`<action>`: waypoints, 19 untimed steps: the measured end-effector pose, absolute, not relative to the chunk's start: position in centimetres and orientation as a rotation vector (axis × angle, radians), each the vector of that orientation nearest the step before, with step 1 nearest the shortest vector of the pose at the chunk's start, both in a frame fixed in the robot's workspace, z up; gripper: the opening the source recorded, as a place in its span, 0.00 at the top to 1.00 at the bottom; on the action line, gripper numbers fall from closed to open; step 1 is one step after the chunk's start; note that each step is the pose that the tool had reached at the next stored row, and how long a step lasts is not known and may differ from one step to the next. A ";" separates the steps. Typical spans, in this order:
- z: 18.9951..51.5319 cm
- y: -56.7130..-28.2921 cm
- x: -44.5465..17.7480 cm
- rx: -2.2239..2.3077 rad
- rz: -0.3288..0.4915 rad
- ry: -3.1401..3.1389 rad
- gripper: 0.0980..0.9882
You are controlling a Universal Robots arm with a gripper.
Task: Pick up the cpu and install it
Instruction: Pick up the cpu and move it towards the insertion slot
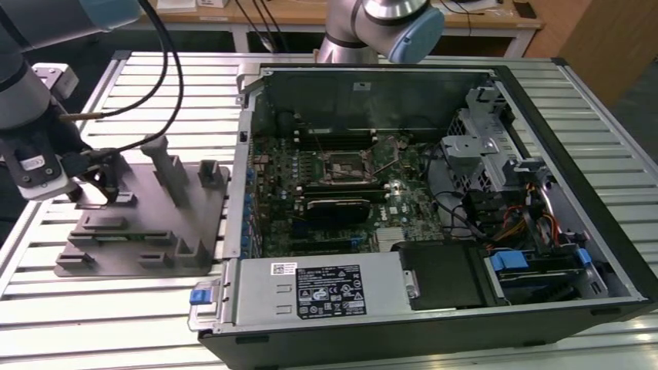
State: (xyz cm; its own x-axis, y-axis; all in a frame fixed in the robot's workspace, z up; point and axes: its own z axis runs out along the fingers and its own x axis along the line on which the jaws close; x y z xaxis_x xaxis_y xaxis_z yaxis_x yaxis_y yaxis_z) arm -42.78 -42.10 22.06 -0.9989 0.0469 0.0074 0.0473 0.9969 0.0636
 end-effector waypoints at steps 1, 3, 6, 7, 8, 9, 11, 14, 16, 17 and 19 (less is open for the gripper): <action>22.2 -42.1 -42.8 -0.074 -0.100 -3.133 0.50; 22.6 -42.1 -42.8 -0.074 -0.100 -3.133 0.50; 23.2 -42.1 -42.8 -0.074 -0.100 -3.133 0.50; 23.4 -42.1 -42.8 -0.074 -0.100 -3.133 0.50; 23.6 -42.1 -42.8 -0.074 -0.100 -3.133 0.50; 23.8 -42.1 -42.8 -0.074 -0.100 -3.133 0.50; 24.2 -42.1 -42.8 -0.074 -0.100 -3.133 0.50; 24.9 -42.1 -42.8 -0.074 -0.100 -3.133 0.50; 25.3 -42.1 -42.8 -0.074 -0.100 -3.133 0.50; 25.5 -42.1 -42.8 -0.074 -0.100 -3.133 0.50; 25.9 -42.1 -42.8 -0.074 -0.100 -3.133 0.50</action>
